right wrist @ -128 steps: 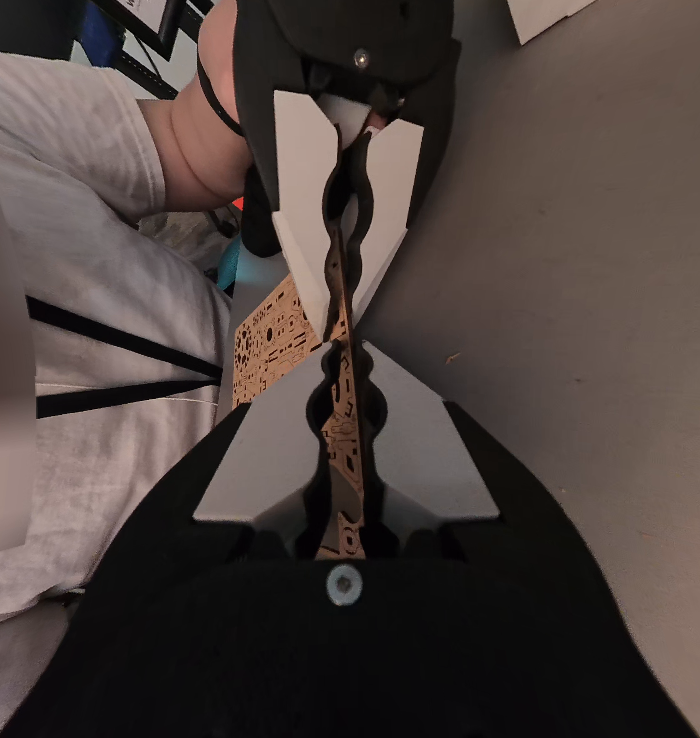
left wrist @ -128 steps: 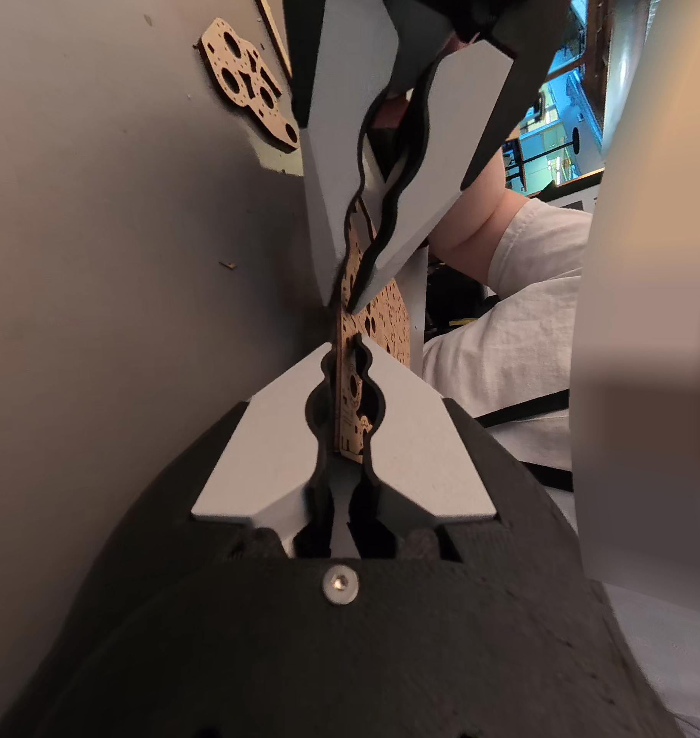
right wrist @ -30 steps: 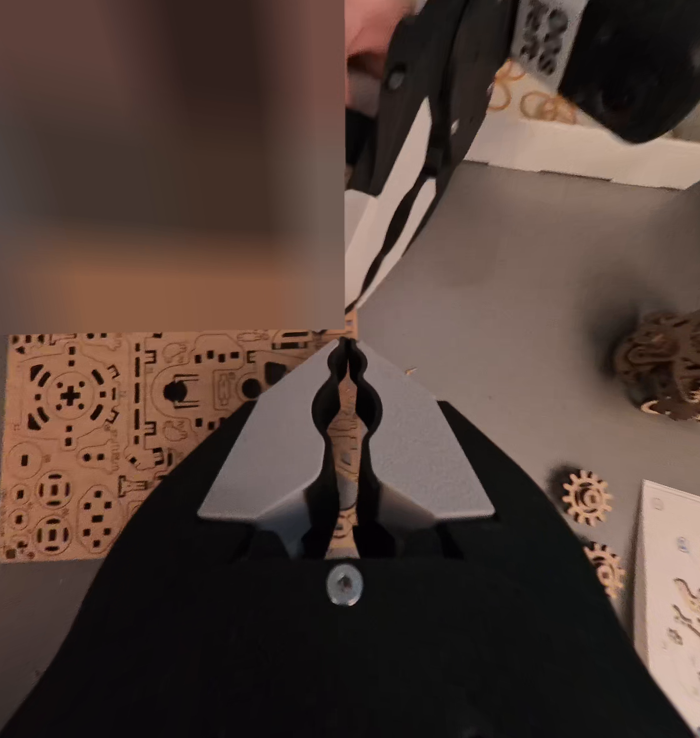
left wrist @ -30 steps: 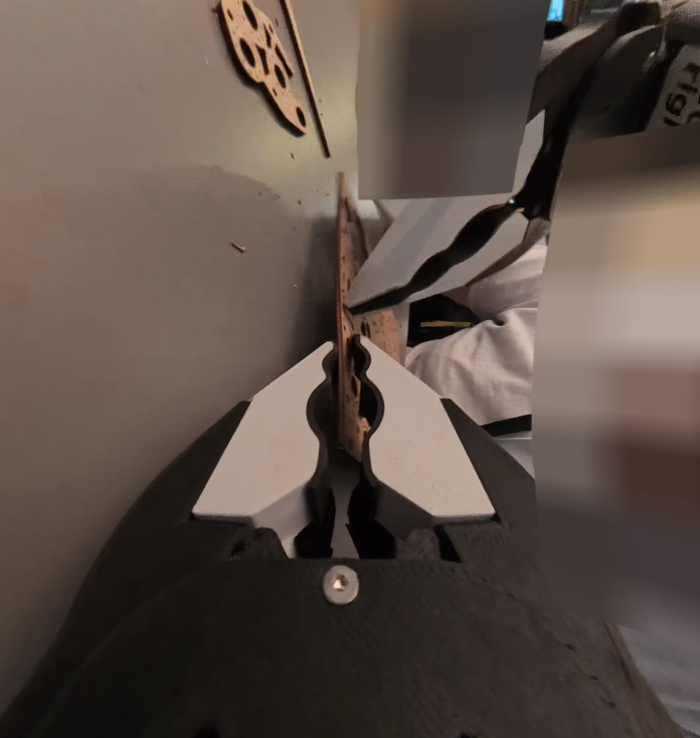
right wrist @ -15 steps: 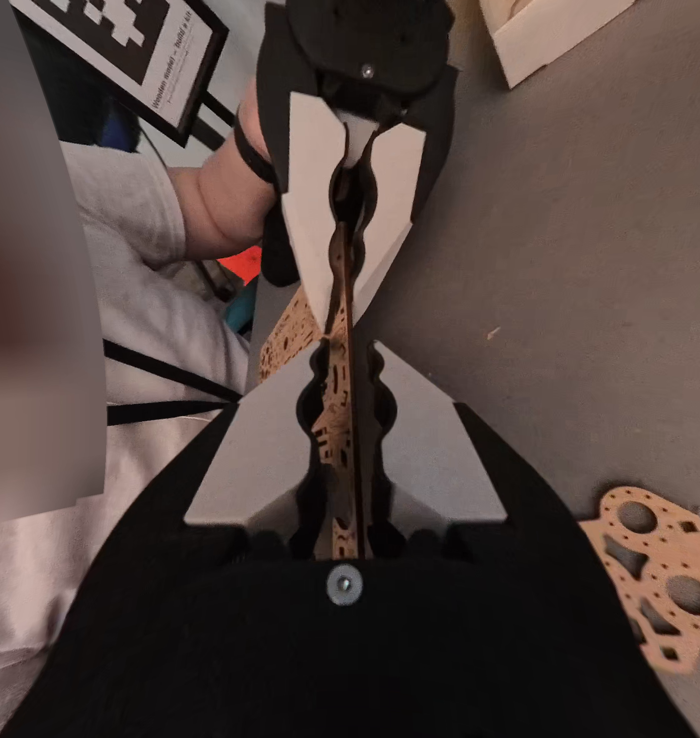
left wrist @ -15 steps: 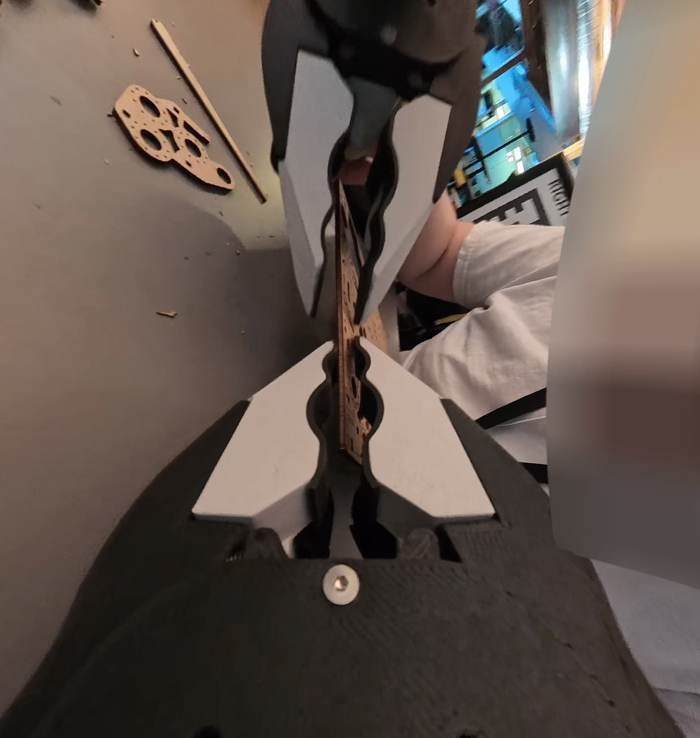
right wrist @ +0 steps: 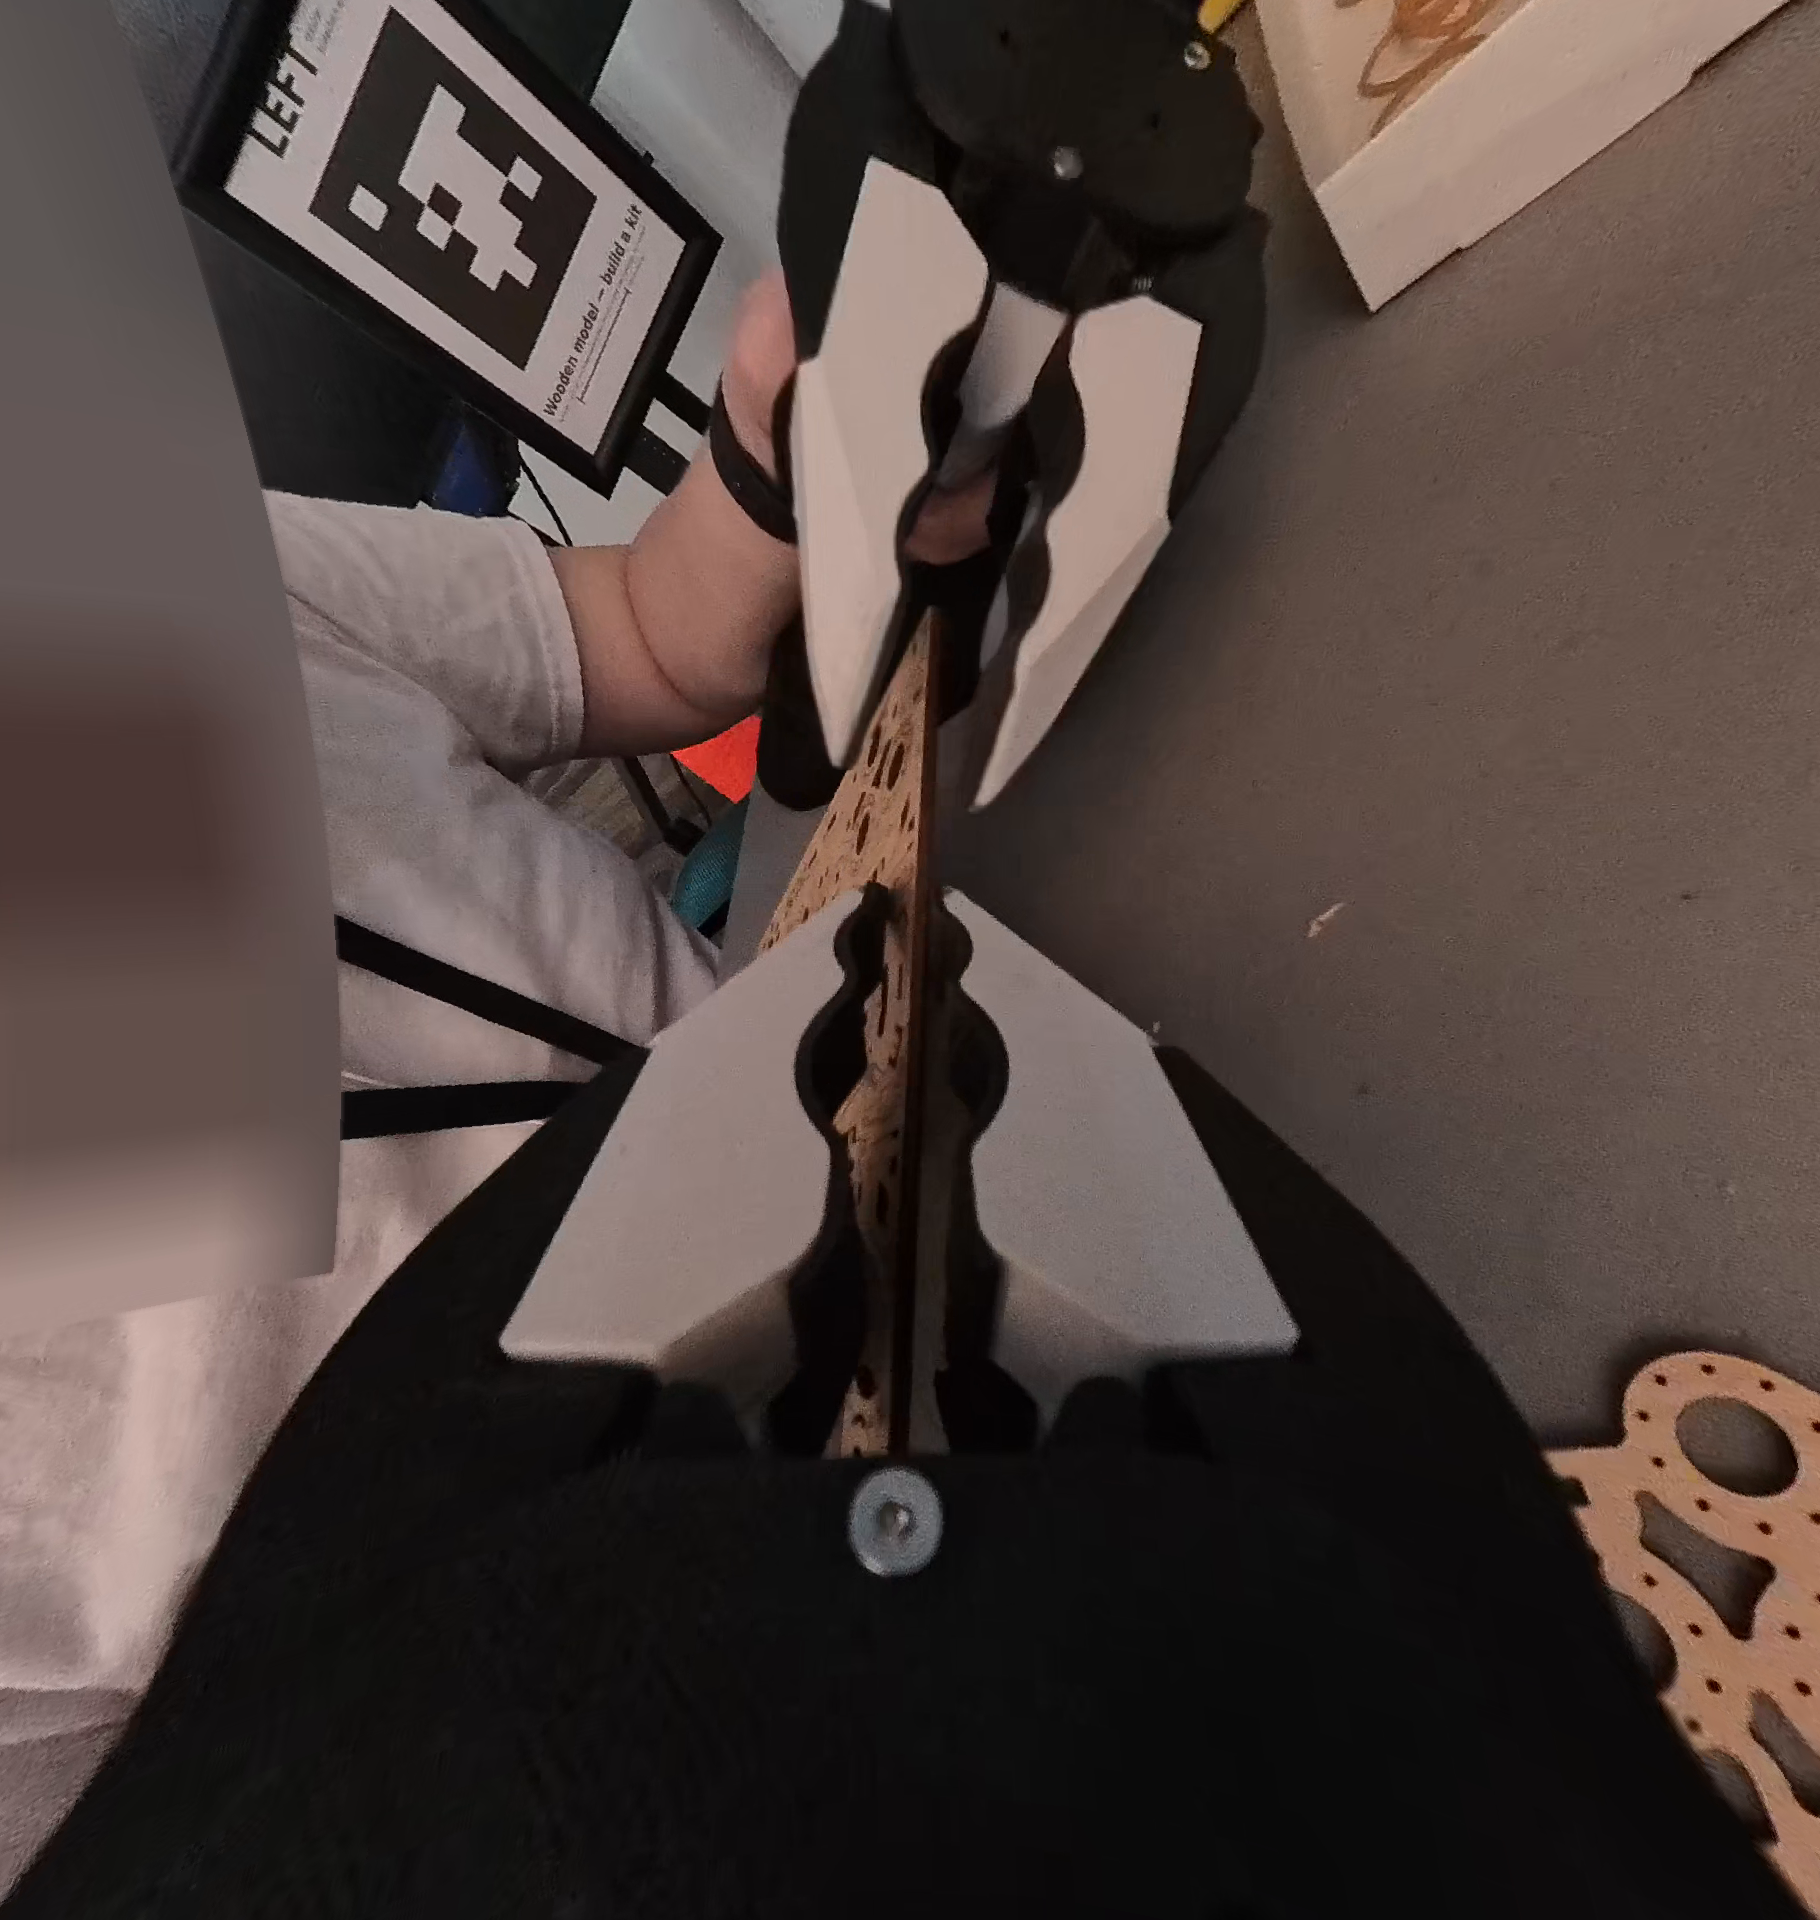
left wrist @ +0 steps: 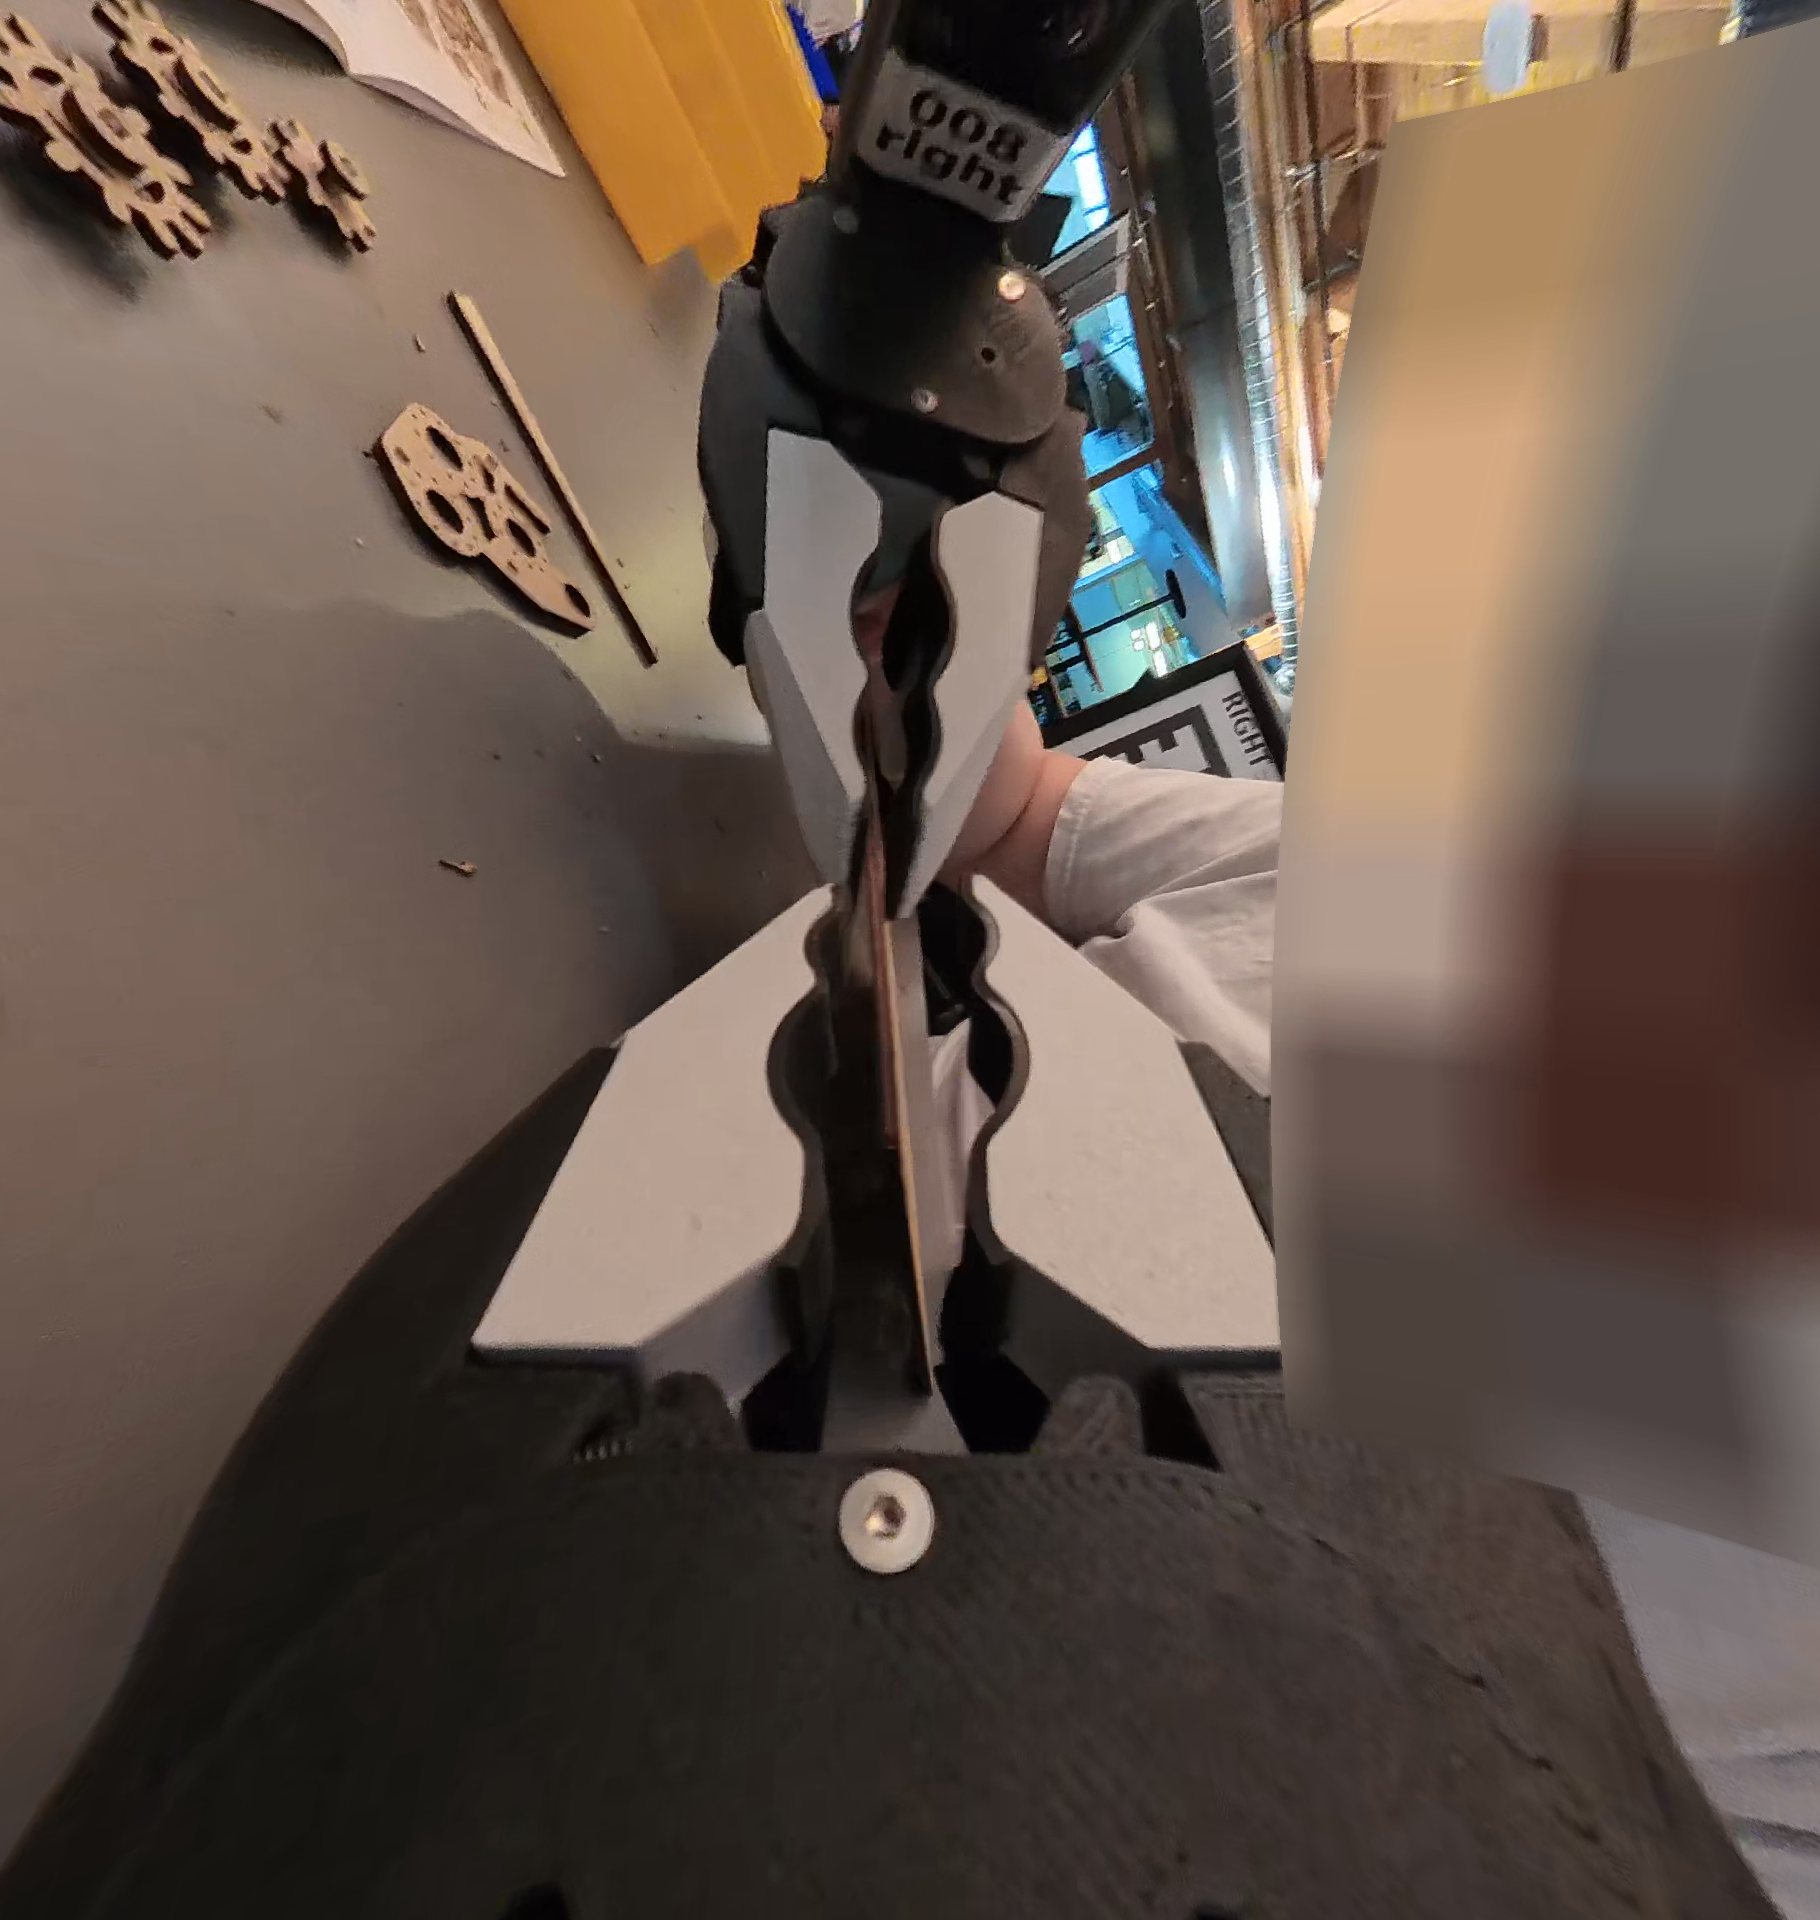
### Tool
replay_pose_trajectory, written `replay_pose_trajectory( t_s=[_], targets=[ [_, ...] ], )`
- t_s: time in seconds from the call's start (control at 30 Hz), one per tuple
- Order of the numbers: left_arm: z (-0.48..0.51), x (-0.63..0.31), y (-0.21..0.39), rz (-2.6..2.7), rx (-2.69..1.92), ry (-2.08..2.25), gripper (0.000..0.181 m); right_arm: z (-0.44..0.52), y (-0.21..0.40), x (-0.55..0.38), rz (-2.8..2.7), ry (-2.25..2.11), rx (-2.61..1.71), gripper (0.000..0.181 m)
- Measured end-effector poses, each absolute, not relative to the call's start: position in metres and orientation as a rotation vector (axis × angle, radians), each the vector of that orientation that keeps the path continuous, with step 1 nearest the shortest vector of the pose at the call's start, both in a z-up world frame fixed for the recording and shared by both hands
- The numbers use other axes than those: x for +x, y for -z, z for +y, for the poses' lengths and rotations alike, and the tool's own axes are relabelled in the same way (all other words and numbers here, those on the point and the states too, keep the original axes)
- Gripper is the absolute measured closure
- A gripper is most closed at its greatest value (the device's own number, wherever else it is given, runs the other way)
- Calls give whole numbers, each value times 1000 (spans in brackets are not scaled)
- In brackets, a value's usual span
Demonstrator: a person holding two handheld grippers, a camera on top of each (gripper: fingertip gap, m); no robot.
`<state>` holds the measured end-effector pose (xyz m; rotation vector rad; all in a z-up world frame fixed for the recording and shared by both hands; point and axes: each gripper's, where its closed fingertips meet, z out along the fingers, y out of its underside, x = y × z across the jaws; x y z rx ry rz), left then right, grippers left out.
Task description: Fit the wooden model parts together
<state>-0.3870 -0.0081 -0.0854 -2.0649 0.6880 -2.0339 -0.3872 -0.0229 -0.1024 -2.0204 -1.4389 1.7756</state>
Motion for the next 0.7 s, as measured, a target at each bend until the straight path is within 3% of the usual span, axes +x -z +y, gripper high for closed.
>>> replay_pose_trajectory(
  t_s=[0.03,0.17,0.7],
  targets=[
    [-10,-386,89,707,-2088,2015,162,-23,102,-388,-1440,-1772,-2012,175],
    [-15,-382,92,760,-2090,2010,180,-23,100,-390,-1425,-1787,-1993,176],
    [-24,-378,89,797,-2075,2060,177,-22,90,-387,-1343,-1946,-1985,179]
  ],
)
